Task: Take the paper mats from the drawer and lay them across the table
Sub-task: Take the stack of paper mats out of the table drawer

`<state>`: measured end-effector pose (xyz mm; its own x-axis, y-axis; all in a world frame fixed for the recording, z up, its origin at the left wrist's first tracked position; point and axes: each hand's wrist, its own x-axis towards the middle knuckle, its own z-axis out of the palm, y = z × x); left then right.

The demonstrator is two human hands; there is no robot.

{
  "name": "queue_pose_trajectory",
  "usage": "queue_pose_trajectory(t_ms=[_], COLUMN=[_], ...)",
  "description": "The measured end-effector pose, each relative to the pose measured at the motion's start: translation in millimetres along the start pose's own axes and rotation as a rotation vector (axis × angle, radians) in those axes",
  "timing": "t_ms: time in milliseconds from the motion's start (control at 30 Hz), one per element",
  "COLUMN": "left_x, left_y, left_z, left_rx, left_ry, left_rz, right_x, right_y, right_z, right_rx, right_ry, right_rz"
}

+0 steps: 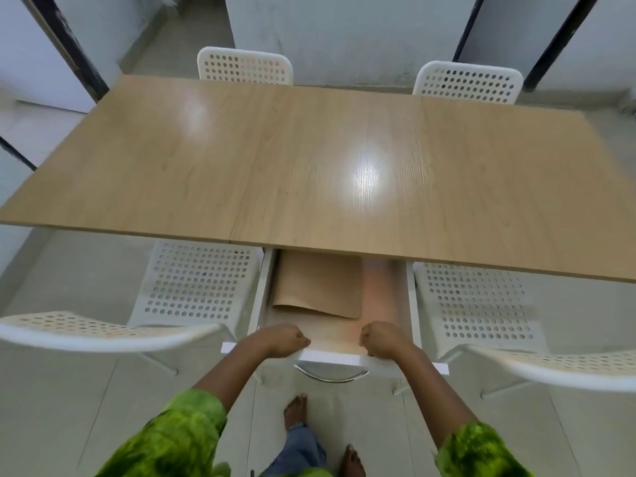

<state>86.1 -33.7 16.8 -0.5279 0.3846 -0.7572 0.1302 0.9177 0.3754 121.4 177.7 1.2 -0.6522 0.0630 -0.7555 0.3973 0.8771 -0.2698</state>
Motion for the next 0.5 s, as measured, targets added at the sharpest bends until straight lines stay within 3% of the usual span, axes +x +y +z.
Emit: queue_pose_trajectory(t_ms=[67,133,200,267,367,500], left_x=[0,3,10,19,30,36], left_y=[1,4,6,8,7,4], left_z=[4,2,1,1,5,7], left_rx=[0.014,0.017,0.051,0.058,-0.13,-0.262], left_ry=[0.234,0.503,0.649,0.615,0.508,0.46], left_rz=[0.079,0.133,0.116,-0.008,-0.19,-0.283], right_x=[-4,-4,-2,1,6,15], right_y=[3,6,8,6,4,5], right_z=[6,7,7,8,11,16], right_rx=[0.187,0.308,0.347,0.431,0.592,0.67], right_ry=[-0.052,0.035,0.127,0.16,0.129,0.128], right_rz=[0.039,0.028,0.002,-0.003,0.046,0.146])
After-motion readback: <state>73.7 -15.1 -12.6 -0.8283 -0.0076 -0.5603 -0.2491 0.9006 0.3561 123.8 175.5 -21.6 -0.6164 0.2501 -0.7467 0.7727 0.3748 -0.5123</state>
